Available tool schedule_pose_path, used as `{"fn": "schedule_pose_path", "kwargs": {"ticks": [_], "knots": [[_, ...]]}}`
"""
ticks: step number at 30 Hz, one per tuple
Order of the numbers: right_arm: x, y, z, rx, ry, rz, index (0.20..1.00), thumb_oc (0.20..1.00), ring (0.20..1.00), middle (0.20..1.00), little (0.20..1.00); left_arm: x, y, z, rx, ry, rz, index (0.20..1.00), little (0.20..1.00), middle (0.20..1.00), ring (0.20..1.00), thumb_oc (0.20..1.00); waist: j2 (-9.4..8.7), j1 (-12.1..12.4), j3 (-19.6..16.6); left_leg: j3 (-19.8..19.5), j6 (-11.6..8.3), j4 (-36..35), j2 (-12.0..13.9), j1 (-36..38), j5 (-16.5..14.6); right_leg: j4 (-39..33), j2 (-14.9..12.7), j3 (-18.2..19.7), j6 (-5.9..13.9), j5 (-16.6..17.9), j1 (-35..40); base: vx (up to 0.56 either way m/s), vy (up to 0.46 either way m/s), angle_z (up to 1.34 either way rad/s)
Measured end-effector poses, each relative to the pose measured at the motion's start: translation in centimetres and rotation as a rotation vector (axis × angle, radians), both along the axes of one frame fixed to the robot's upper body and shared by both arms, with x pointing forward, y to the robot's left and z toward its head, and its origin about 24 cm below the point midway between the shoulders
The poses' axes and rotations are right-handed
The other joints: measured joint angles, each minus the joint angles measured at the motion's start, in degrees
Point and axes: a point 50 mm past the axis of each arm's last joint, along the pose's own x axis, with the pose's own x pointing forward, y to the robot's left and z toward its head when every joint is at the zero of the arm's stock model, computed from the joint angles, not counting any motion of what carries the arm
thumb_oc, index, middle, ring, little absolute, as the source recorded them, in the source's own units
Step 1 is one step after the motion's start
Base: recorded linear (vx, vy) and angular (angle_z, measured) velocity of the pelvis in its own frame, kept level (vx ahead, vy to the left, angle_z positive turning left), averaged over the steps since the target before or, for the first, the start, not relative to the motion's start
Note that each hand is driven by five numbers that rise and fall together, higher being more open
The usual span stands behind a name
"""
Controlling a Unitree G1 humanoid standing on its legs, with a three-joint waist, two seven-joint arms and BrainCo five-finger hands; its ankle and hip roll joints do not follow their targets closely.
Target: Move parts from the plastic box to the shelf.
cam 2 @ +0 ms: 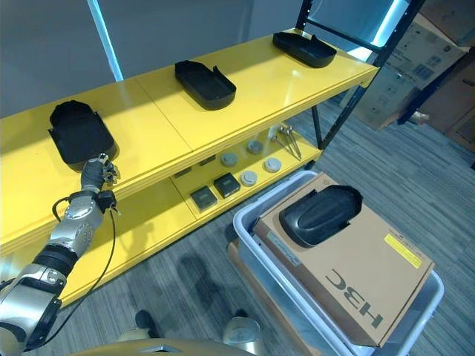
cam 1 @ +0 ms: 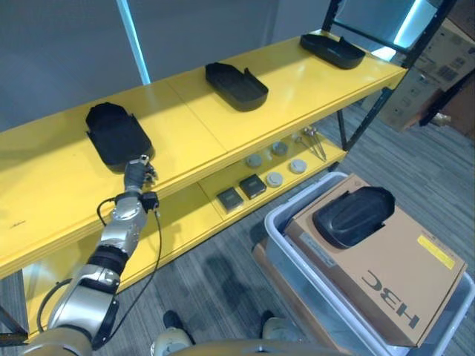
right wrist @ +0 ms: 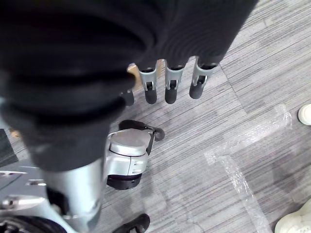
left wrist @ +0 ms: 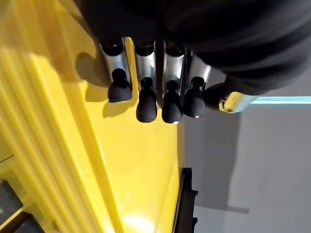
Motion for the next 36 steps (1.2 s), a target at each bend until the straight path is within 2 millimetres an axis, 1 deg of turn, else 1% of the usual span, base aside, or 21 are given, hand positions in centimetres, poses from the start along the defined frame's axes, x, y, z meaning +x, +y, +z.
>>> {"fn": "schedule_pose_path", "kwargs": {"ticks": [2,6,12,15,19,25,31,36], "knots": [[0.4,0.0,0.0,0.0,-0.009,0.002,1.0,1.0,1.0,1.0,1.0,0.3,0.2,0.0,0.017,0.016,0.01,0.2,0.2,0.2,0.2,0.2,-0.04,-0.2,0.0,0.0,0.0,0.2,0.1,0.0,0.0,0.0,0.1,0.0,0.29,0.2,0.0,0.0,0.0,0.0],[0.5,0.0,0.0,0.0,-0.01,0.003,1.0,1.0,1.0,1.0,1.0,0.7,0.7,0.3,0.033,0.035,0.039,0.2,0.2,0.2,0.2,0.2,-0.22,-0.5,-0.1,0.1,0.01,0.7,0.5,-0.3,0.0,-0.1,0.3,0.0,0.15,0.3,0.0,0.0,0.0,0.0],[0.4,0.3,-0.1,0.005,0.003,0.029,1.0,1.0,1.0,1.0,1.0,0.7,1.8,0.2,0.075,0.073,0.068,0.2,0.2,0.2,0.2,0.2,-1.45,-1.2,-1.2,0.2,-0.06,0.9,1.1,-0.3,-0.1,-0.2,0.6,0.1,-0.45,0.1,-0.1,0.0,0.0,0.0],[0.3,0.3,-0.1,0.005,0.006,0.031,1.0,1.0,1.0,1.0,1.0,0.9,1.8,0.3,0.077,0.077,0.073,0.2,0.2,0.2,0.2,0.2,-1.46,-1.1,-1.2,0.2,-0.07,0.8,1.1,-0.3,-0.1,-0.2,0.6,0.1,-0.44,0.2,-0.1,0.0,0.0,0.0],[0.2,0.3,-0.1,0.001,0.02,0.061,1.0,1.0,1.0,1.0,1.0,0.7,2.5,-0.4,0.081,0.127,0.108,0.2,0.2,0.2,0.2,0.2,-1.11,-1.3,-2.3,0.3,-0.07,0.9,1.1,-0.3,-0.1,-0.2,0.7,0.2,-0.65,0.3,-0.1,0.0,0.0,0.0],[0.2,0.4,-0.1,0.001,0.032,0.059,1.0,1.0,1.0,1.0,1.0,0.5,3.6,-0.7,0.07,0.162,0.155,0.2,0.2,0.2,0.2,0.2,-0.84,-1.6,-2.7,0.3,-0.06,1.0,1.3,-0.3,-0.1,-0.1,0.7,0.2,-0.66,0.3,-0.1,0.0,0.0,0.0],[0.4,0.5,-0.1,-0.006,0.026,0.058,1.0,1.0,1.0,1.0,1.0,0.5,3.7,-0.7,0.073,0.163,0.171,0.2,0.2,0.2,0.2,0.2,-0.95,-2.2,-2.8,0.4,0.05,1.8,1.5,-0.7,-0.4,-0.1,0.7,0.2,-0.64,0.3,-0.3,0.0,0.0,0.0],[0.3,0.5,-0.1,-0.007,0.027,0.058,1.0,1.0,1.0,1.0,1.0,0.6,4.2,-0.5,0.082,0.172,0.185,0.2,0.2,0.2,0.2,0.2,-0.96,-2.4,-2.8,0.7,0.01,1.8,1.6,-0.7,-0.4,-0.1,0.8,0.3,-0.64,0.3,-0.6,0.0,-0.002,-0.01]]}}
